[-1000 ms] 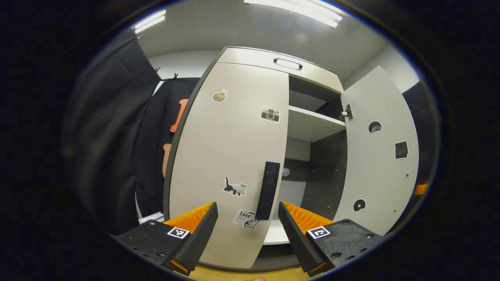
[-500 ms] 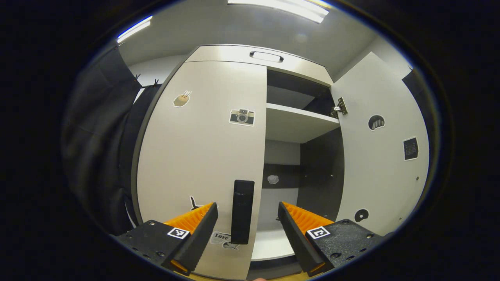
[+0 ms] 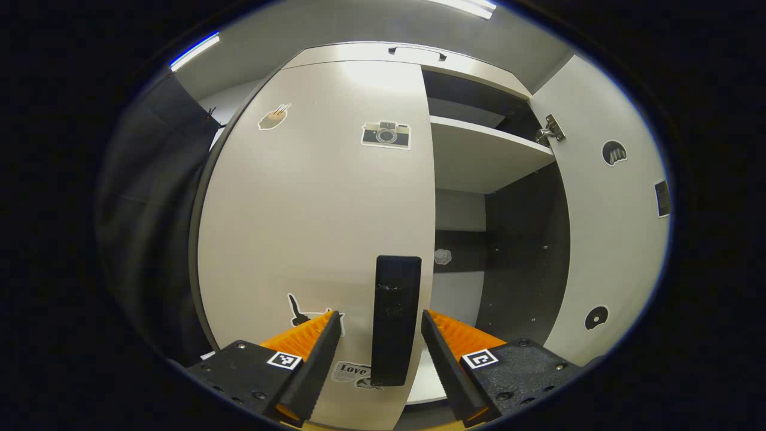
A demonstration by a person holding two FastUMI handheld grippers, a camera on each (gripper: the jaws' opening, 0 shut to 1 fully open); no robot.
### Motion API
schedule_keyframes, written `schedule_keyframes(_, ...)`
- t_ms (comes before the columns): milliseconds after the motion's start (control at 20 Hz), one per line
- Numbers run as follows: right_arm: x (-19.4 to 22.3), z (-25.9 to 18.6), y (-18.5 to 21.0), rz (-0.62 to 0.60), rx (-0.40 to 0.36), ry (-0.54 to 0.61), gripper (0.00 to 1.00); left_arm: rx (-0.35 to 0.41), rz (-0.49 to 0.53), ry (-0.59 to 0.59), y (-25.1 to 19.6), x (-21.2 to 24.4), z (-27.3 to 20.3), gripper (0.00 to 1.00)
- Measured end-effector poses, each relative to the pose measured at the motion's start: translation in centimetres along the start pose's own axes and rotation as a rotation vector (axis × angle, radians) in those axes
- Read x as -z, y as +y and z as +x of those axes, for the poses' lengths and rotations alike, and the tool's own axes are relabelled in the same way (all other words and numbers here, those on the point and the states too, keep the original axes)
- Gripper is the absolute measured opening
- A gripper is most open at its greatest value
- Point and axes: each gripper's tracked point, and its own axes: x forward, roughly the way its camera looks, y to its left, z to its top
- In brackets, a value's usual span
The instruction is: Open the right door of the double-door shoe cabinet with the right hand, and open the left door with the left hand.
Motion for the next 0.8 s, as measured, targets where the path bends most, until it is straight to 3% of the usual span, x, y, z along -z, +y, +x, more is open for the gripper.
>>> schedule_keyframes(50,-0.1,0.0,0.0,0.004,0.003,-0.001,0.98,-0.009,0.008,0.003,0.2,0.1,0.1,0.79)
schedule_keyframes(100,-0.1,0.0,0.0,0.009,0.004,-0.003,0.91,-0.005,0.010,0.002,0.1,0.0,-0.2,0.73)
schedule_keyframes(200,-0.2,0.1,0.0,0.016,0.005,-0.008,0.91,0.071,-0.005,0.011,-1.5,0.2,-0.3,0.64)
schedule_keyframes(250,-0.4,0.2,0.2,0.022,0.001,-0.011,0.98,0.082,-0.001,0.029,-1.4,0.3,-0.4,0.29)
schedule_keyframes(300,-0.5,0.2,0.4,0.032,-0.007,-0.015,0.98,0.081,0.014,0.033,-1.3,0.2,-0.2,0.29)
schedule_keyframes(350,-0.5,0.2,0.6,0.042,-0.013,-0.018,0.91,0.086,0.022,0.046,-1.3,0.4,-0.2,0.25)
schedule_keyframes(450,-0.6,0.4,0.9,0.055,-0.019,-0.022,0.91,0.096,0.024,0.056,-1.4,0.4,-0.2,0.25)
schedule_keyframes(500,-0.6,0.5,1.1,0.060,-0.020,-0.023,0.98,0.104,0.029,0.062,-1.4,0.4,-0.2,0.25)
schedule_keyframes(800,-0.4,0.7,1.9,0.063,-0.032,-0.013,0.99,0.201,0.019,0.087,-1.4,0.6,-1.0,0.25)
